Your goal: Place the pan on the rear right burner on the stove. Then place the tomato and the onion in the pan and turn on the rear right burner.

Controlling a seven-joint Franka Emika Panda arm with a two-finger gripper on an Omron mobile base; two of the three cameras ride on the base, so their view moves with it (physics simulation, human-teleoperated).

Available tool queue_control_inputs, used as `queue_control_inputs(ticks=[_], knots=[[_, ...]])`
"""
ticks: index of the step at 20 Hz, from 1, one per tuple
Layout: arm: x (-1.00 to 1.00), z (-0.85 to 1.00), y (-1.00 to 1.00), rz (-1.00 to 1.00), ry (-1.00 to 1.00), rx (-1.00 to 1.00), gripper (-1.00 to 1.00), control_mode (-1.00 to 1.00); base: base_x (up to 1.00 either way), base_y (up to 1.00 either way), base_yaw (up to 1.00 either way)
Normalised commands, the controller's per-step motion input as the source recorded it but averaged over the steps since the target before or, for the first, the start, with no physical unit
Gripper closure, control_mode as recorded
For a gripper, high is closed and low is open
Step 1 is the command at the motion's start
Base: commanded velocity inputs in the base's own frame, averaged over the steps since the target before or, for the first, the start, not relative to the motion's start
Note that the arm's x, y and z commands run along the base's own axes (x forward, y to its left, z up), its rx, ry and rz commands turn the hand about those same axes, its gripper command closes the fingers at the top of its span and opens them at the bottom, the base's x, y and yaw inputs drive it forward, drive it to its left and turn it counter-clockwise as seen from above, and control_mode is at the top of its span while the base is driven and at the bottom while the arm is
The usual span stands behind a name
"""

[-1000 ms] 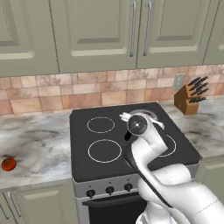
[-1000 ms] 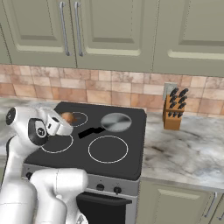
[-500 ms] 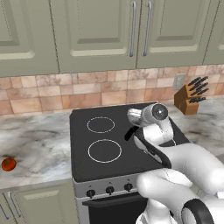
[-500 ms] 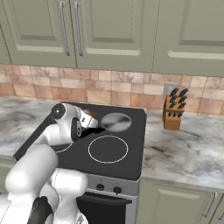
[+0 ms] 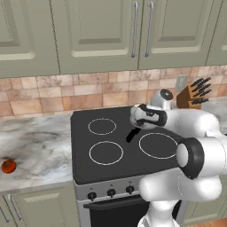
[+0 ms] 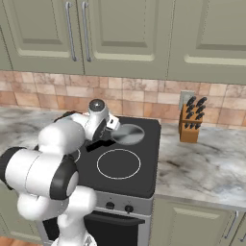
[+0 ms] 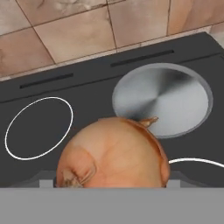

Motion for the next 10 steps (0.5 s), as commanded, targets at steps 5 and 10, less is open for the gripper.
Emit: queue_control_inputs(ticks=[5, 10], knots=[[0.55, -0.04, -0.11, 0.13, 0.35, 0.01, 1.00, -1.00, 0.00, 0.00, 0.00], [0.49, -0.29, -0.19, 0.09, 0.27, 0.00, 1.00, -1.00, 0.00, 0.00, 0.00]])
